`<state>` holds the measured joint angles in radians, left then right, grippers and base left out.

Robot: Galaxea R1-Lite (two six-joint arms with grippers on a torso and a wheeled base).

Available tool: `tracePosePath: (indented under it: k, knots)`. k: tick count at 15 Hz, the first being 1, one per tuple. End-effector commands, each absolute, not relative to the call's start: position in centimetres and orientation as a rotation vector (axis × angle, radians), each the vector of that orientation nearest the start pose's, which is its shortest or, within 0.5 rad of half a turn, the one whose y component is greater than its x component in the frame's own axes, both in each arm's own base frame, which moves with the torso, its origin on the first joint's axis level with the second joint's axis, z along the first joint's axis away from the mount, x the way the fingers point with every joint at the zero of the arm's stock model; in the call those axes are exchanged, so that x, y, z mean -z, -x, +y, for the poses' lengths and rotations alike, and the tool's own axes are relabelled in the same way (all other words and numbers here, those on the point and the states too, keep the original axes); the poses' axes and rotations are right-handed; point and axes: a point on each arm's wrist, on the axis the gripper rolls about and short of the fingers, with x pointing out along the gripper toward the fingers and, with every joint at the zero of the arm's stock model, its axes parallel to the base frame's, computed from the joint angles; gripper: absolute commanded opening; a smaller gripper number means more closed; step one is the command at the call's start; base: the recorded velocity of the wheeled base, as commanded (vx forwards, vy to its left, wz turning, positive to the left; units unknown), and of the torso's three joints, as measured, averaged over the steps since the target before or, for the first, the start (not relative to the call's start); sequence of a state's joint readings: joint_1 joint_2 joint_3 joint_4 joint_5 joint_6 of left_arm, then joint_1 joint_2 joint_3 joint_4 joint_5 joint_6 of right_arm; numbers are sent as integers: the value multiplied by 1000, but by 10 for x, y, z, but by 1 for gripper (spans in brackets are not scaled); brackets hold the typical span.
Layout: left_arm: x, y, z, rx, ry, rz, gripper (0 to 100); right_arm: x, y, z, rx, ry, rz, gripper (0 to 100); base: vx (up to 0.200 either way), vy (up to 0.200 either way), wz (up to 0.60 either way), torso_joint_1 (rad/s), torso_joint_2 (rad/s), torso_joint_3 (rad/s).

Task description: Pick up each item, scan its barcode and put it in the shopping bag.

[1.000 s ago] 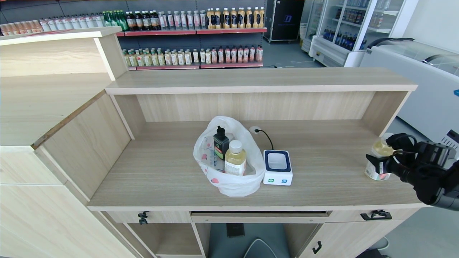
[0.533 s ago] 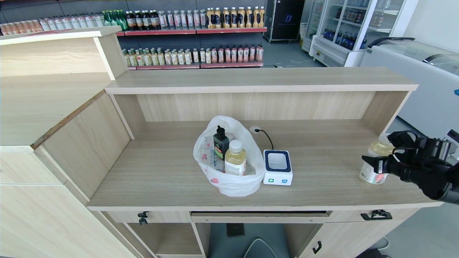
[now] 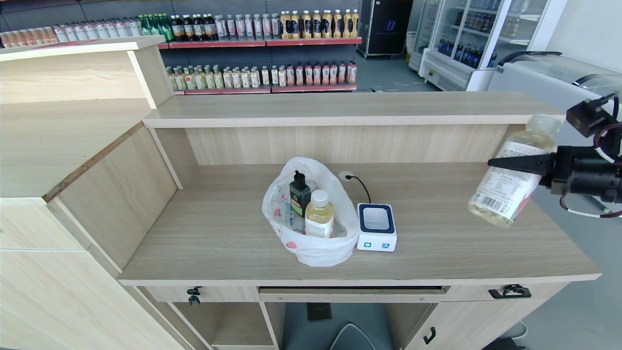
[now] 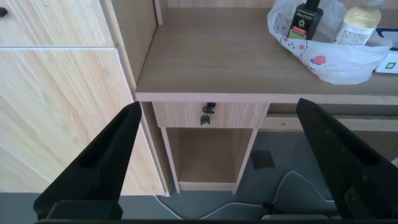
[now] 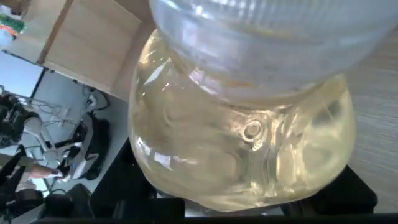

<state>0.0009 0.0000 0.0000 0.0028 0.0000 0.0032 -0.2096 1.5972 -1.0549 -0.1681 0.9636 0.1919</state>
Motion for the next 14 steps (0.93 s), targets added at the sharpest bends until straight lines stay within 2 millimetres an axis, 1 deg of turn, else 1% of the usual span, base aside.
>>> tracePosePath:
  k: [1,2,3,4,6,10,11,12,14]
  knots:
    - [-75,23,0,-2,-3,5,100,-295,-228,-6,-934,-354,284,0,0,0,0,0,0,0]
    - [-75,23,0,-2,-3,5,100,-300,-221,1,-980,-352,280,0,0,0,0,0,0,0]
    - [-75,23,0,-2,-3,5,100,-304,-213,14,-1037,-345,280,0,0,0,0,0,0,0]
    - [-75,23,0,-2,-3,3,100,-307,-204,23,-1081,-334,275,0,0,0,0,0,0,0]
    - [-75,23,0,-2,-3,5,100,-311,-189,35,-1148,-315,265,0,0,0,0,0,0,0]
    - [-75,23,0,-2,-3,5,100,-315,-156,50,-1250,-315,300,0,0,0,0,0,0,0]
    - [-75,23,0,-2,-3,5,100,-316,-152,51,-1263,-311,297,0,0,0,0,0,0,0]
    - [-75,23,0,-2,-3,5,100,-318,-144,53,-1287,-306,294,0,0,0,0,0,0,0]
    - [-75,23,0,-2,-3,5,100,-322,-142,53,-1291,-312,293,0,0,0,0,0,0,0]
